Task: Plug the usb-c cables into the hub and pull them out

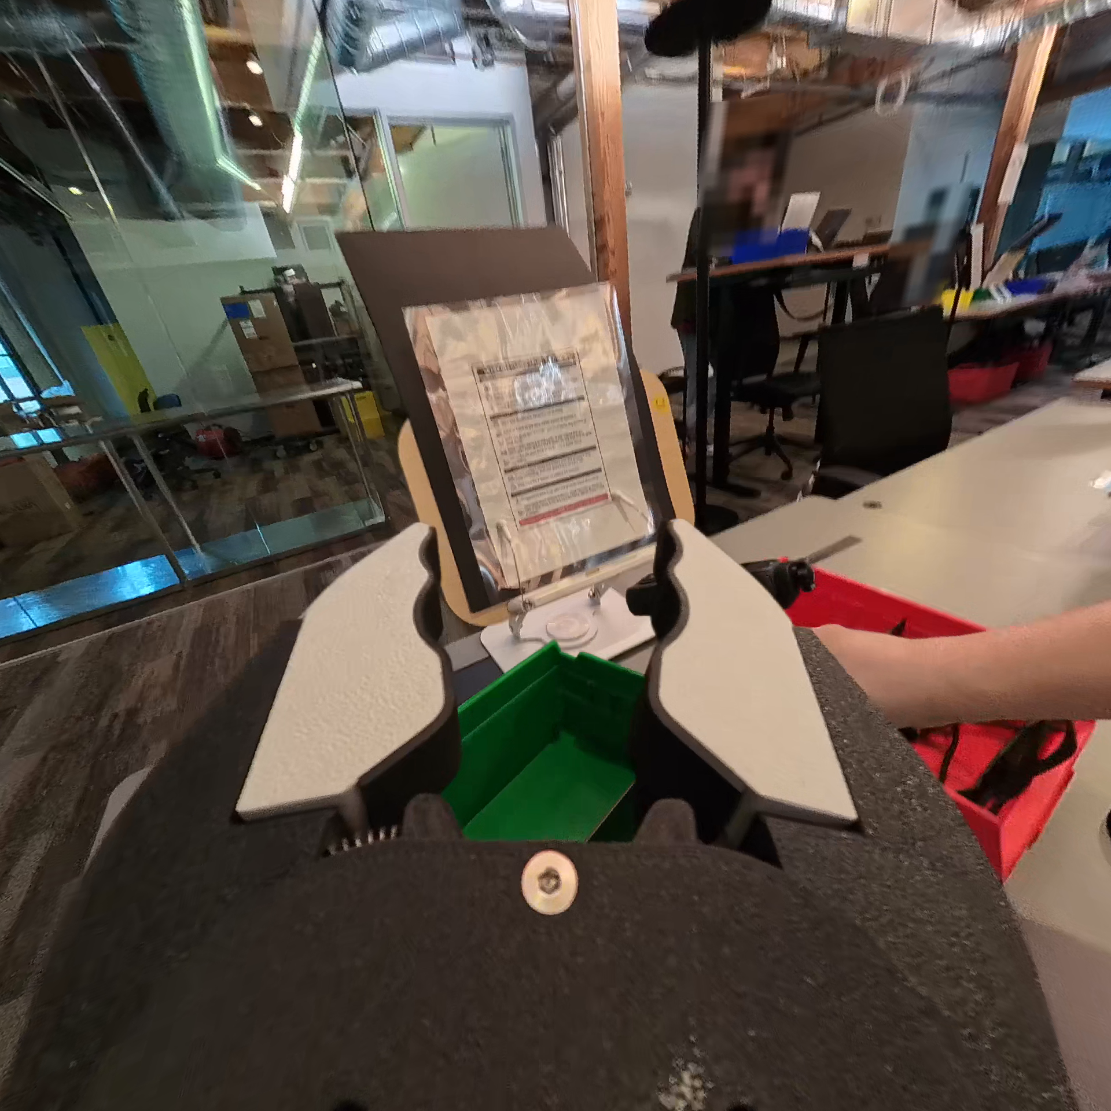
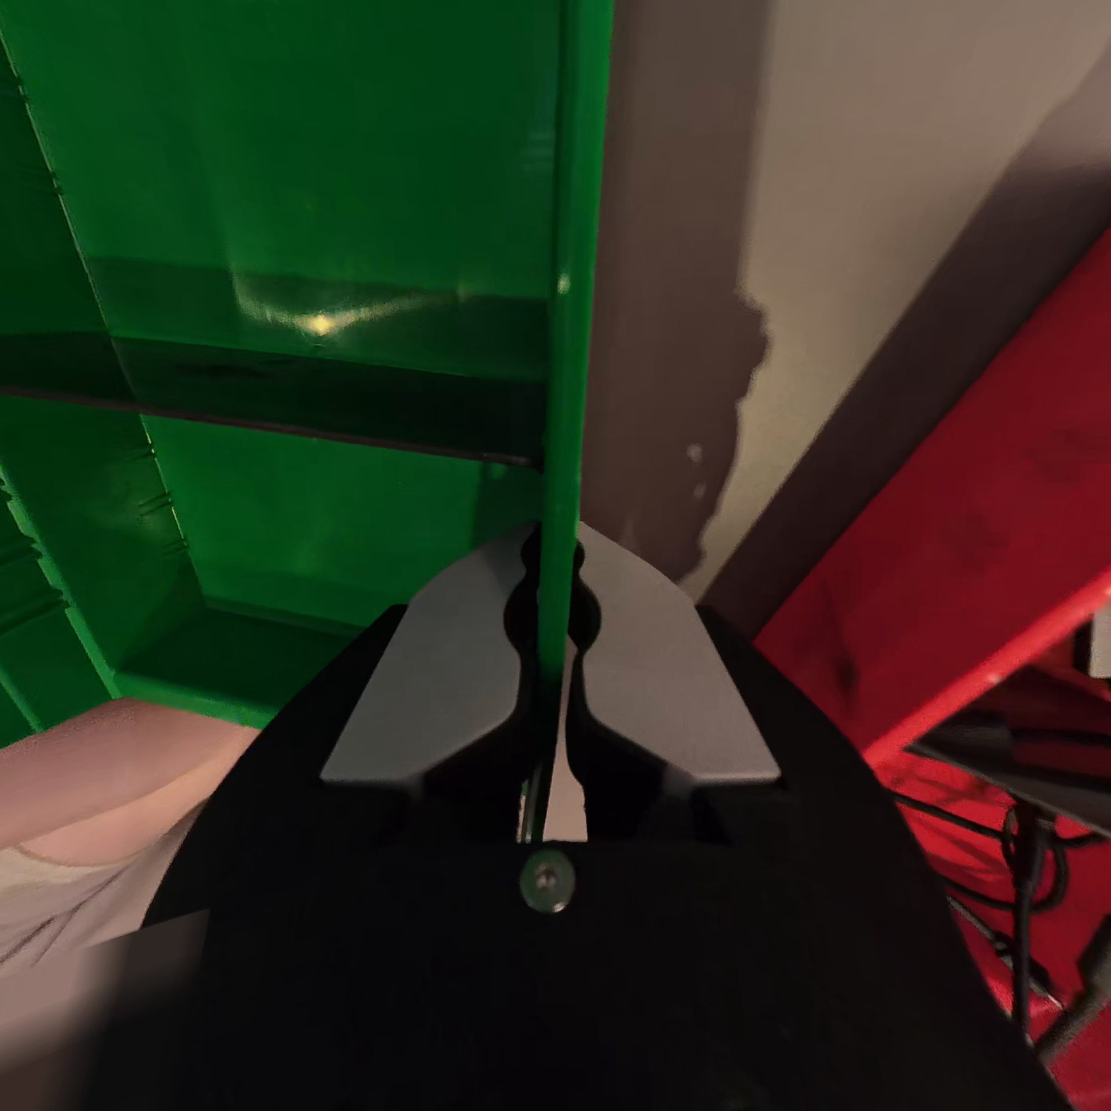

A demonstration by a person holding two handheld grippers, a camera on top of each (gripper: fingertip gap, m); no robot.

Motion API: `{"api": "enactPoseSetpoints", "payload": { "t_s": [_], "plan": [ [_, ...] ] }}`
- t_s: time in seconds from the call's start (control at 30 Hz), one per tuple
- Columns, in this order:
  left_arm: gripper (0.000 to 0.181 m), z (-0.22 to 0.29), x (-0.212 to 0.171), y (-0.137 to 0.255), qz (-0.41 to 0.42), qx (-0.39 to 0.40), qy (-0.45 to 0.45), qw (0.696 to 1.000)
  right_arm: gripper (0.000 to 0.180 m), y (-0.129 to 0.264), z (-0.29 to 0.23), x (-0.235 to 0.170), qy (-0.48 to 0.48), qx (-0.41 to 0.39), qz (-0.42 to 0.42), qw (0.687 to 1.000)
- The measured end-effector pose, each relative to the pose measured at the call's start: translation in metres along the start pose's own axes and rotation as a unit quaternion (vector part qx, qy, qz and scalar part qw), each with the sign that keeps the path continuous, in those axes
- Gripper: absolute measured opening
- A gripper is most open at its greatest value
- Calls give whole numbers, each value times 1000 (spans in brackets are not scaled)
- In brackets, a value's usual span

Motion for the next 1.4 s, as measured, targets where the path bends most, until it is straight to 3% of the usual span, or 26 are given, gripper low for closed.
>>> {"api": "enactPoseSetpoints", "payload": {
  "t_s": [0.13,0.3,0.43,0.6,0.7,0.77,0.93,1.03,1.1,1.27,1.4],
  "plan": [
    [68,2,15,23,94,-3,25,995,7,38,13,-10,9,6,6,1000],
    [73,2,17,41,159,-108,76,978,6,95,71,-60,-27,60,21,998],
    [70,-7,7,32,114,-105,109,982,5,133,150,-128,-113,103,49,987],
    [70,-17,-26,-8,-92,-39,124,987,6,160,261,-219,-213,30,98,972],
    [70,-11,-46,-46,-189,-78,152,967,6,154,319,-270,-273,-13,101,957],
    [58,4,-59,-77,-245,-135,165,946,6,146,352,-300,-306,-45,93,946],
    [69,51,-100,-157,-382,-206,161,886,6,111,405,-353,-379,-95,50,919],
    [68,78,-126,-187,-449,-216,142,855,6,87,420,-369,-399,-86,35,912],
    [56,91,-139,-200,-475,-210,141,843,6,71,426,-376,-406,-72,34,911],
    [65,116,-166,-216,-537,-218,140,803,6,34,432,-383,-403,-50,33,913],
    [51,134,-179,-226,-555,-233,128,788,7,19,437,-389,-393,-54,18,918]
  ]
}}
Point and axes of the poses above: each gripper's, where its closed fingertips meet, y back along the fingers, x out of its top, z = x × y across the jaws, the point moved 9 cm from there along y, back along the fingers, and after that the axes turned 13 degrees about -x, right-handed, at the moved point
